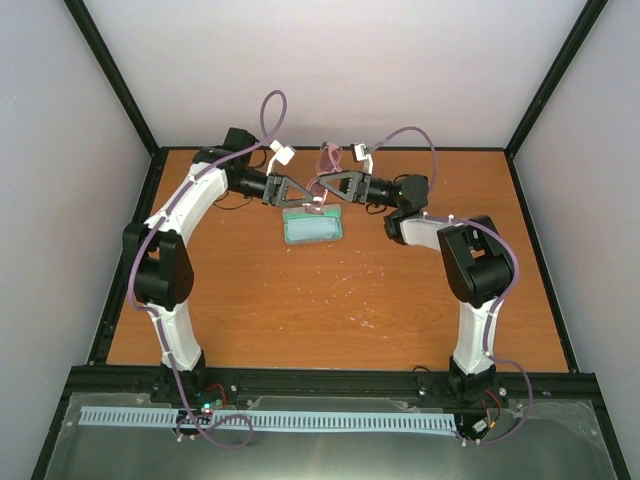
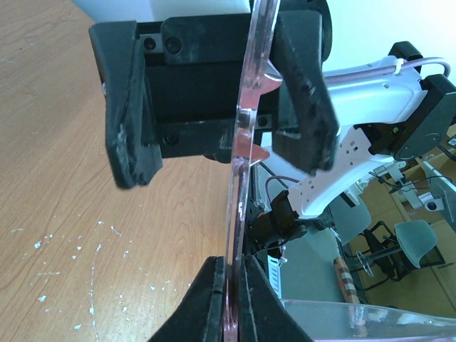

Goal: Organize the sunglasses
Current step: Fold the sunglasses.

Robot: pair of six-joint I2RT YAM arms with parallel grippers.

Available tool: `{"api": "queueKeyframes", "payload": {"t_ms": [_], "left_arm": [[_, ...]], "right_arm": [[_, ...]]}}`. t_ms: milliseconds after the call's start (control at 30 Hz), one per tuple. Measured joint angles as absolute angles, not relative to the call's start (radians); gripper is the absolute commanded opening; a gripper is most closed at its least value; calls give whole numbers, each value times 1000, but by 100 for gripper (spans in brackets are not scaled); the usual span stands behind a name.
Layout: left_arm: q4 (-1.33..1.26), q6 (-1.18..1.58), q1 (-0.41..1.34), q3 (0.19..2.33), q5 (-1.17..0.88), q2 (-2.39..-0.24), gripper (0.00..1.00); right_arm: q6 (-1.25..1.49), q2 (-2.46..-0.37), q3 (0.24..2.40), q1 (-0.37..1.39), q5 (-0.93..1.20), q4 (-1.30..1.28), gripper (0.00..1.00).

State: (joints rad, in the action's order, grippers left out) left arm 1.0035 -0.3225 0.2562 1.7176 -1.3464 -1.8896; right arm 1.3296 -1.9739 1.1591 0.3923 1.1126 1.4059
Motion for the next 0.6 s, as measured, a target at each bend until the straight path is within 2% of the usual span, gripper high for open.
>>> {"api": "queueKeyframes", "payload": {"t_ms": [467,600], "left_arm": [[994,-318,264,1718,-1344,-1914,2],[995,-313,266,1720,-1339,-1914,2]], "right_arm": [[1345,-2006,1208,408,1101,1405,18],[1346,-2016,1217,408,1092,1407,14]]}}
